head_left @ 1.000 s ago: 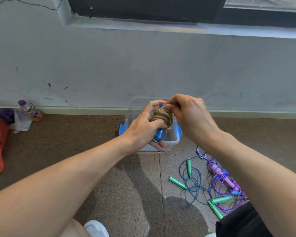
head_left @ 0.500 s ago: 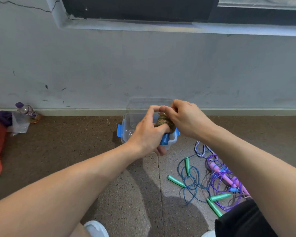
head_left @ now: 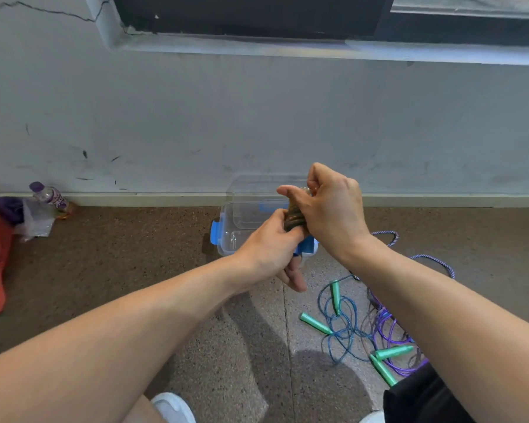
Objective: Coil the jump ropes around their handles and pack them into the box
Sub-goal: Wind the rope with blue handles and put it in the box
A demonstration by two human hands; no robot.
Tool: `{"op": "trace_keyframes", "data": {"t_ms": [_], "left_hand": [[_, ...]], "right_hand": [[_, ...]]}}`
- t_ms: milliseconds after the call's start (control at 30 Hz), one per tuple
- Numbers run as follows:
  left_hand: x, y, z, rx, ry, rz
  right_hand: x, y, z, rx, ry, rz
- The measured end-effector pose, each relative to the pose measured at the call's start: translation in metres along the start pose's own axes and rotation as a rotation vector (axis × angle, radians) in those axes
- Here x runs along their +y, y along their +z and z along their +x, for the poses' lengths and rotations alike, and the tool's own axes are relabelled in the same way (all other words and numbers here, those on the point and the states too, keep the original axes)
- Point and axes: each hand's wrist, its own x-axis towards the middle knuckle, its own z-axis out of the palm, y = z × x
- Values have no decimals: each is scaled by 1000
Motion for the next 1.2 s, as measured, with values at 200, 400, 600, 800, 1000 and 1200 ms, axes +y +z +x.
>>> {"op": "trace_keyframes", "data": {"t_ms": [200,400,600,800,1000,1200], "left_hand": [[-4,-26,10,157,128,251],[-7,-34,15,261,137,244],[-2,-34,15,217,124,163],[-3,-38,14,221,125,99],[-8,-40,13,110,83,186],[-3,-48,16,81,-68,73]], "right_hand": [[9,1,5,-150,174,313],[17,-1,12,-145,427,513],[16,-4,7,-468,549,467],[18,-6,8,-505,516,504],[22,-1,4,-547,564,555],[30,6,7,-443,478,572]]}}
